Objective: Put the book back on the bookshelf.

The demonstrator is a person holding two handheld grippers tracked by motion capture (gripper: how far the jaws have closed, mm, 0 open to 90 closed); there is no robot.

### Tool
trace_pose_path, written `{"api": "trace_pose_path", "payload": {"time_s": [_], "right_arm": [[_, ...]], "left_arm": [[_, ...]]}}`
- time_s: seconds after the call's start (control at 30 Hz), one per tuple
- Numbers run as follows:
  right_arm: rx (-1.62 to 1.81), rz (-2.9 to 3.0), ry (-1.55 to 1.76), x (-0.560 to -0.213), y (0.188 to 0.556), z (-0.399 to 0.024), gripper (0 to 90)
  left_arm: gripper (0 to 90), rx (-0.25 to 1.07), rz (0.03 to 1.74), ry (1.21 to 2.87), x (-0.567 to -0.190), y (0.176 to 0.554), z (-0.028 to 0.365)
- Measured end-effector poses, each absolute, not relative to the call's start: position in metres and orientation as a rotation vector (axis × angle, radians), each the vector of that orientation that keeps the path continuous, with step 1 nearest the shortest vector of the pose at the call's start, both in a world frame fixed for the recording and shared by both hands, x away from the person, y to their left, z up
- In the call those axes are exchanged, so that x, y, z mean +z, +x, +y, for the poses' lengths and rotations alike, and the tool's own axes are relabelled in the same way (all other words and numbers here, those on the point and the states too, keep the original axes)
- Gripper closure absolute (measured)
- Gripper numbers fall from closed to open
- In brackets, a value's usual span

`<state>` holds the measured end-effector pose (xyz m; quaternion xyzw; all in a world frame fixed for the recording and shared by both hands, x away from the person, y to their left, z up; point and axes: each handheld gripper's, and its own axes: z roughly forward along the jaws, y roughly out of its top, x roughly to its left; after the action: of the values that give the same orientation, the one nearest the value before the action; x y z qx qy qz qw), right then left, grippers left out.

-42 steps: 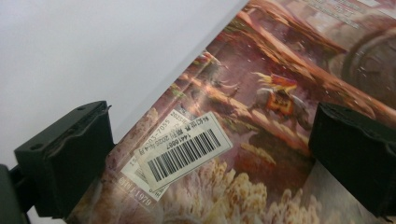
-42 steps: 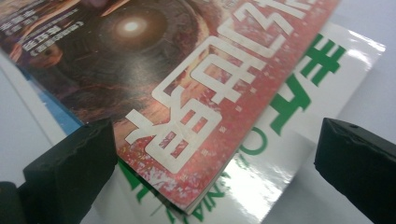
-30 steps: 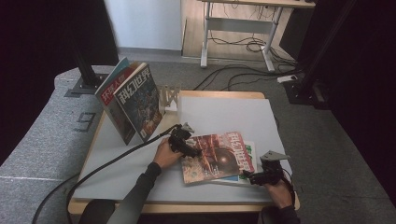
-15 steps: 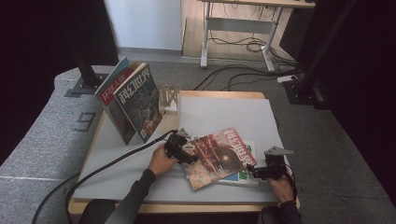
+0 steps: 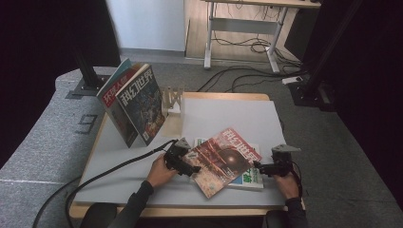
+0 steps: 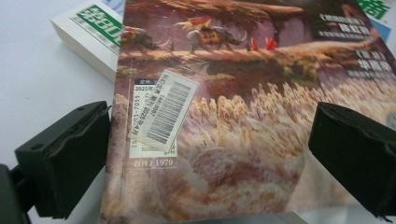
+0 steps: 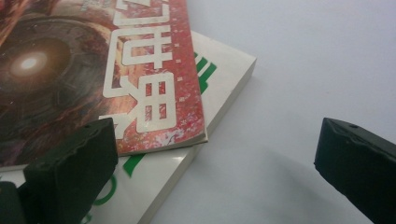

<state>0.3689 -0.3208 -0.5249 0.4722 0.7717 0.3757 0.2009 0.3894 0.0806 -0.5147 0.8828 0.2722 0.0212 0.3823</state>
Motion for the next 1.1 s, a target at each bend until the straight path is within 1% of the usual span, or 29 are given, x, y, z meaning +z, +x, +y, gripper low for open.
{"api": "trace_pose_path", "payload": {"time_s": [0.27,0.43,0.53,0.67,0.9,0.93,0.97,1.0,1.03,1.1], "right_arm": [[1.034,2.132,1.343,-0.525,0.381,-0.326,0.0],[1.027,2.122,1.355,-0.525,0.391,-0.328,0.0],[1.028,2.122,1.360,-0.525,0.393,-0.328,0.0],[1.012,2.131,1.348,-0.525,0.390,-0.328,0.7],[1.015,2.137,1.347,-0.524,0.385,-0.328,1.6],[1.017,2.138,1.348,-0.524,0.384,-0.328,1.6],[1.020,2.138,1.347,-0.523,0.383,-0.328,1.6],[1.023,2.138,1.346,-0.523,0.381,-0.328,1.7],[1.027,2.136,1.349,-0.522,0.380,-0.328,1.6],[1.034,2.136,1.348,-0.521,0.378,-0.329,1.6]], "left_arm": [[0.3,-0.026,0.657,2.248,-0.521,0.378,0.075],[0.5,-0.046,0.643,2.251,-0.521,0.373,0.074],[1.2,-0.024,0.629,2.262,-0.519,0.371,0.076],[0.5,0.053,0.628,2.296,-0.512,0.368,0.081],[0.0,0.072,0.663,2.271,-0.504,0.362,0.107],[1.5,0.080,0.668,2.263,-0.504,0.361,0.110],[6.2,0.101,0.669,2.250,-0.503,0.359,0.113],[15.8,0.124,0.671,2.241,-0.503,0.357,0.115],[21.4,0.133,0.668,2.240,-0.503,0.356,0.117],[29.9,0.136,0.662,2.236,-0.503,0.355,0.119]]}}
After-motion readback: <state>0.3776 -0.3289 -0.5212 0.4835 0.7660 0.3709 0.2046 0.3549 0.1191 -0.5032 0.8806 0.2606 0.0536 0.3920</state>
